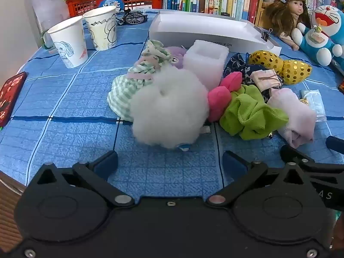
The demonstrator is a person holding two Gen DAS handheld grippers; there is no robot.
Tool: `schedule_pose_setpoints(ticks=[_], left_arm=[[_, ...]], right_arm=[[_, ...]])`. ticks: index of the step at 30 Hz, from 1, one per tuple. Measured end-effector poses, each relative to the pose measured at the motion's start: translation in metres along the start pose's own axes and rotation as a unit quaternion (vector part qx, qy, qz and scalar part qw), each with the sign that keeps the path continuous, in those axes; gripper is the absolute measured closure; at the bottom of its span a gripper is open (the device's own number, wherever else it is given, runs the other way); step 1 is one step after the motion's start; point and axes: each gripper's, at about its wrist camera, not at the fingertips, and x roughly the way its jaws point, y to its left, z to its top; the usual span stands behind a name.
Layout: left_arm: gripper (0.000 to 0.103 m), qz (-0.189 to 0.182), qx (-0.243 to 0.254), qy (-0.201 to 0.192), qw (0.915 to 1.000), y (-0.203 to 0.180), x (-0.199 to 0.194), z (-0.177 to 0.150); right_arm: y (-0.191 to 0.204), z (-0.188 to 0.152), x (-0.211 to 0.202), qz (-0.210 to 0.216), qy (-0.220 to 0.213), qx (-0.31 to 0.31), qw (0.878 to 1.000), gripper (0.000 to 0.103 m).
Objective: Organize soft objects
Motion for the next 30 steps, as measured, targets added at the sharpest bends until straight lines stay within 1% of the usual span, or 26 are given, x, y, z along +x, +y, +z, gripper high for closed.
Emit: schedule_pose_setpoints(ticks=[7,8,13,30], left_arm=[[0.0,-0.004,0.002,0.0,1.0,0.0026,-0.0005,0.0005],[0.0,0.001,0.002,0.001,1.0,0.0002,0.0,0.0002],[0.0,0.004,0.0,0.0,1.0,0.0048,0.0002,-0.002],[0.0,0.005,0.006,0.0,1.0,0.0039,-0.0009,-0.0006]], right_arm=[[0.0008,-0.0002,-0.0004,-0.001,-0.001,-0.002,1.0,0.0],[0.0004,-0.0002,-0.0002,-0.001,0.0,-0.001,1.0,0.0],[0.0006,-0.0001,-0.0005,-0.001,0.0,-0.001,1.0,0.0],[0.001,-0.0002,-0.0007,-0.001,0.0,0.0,1.0,0.0]])
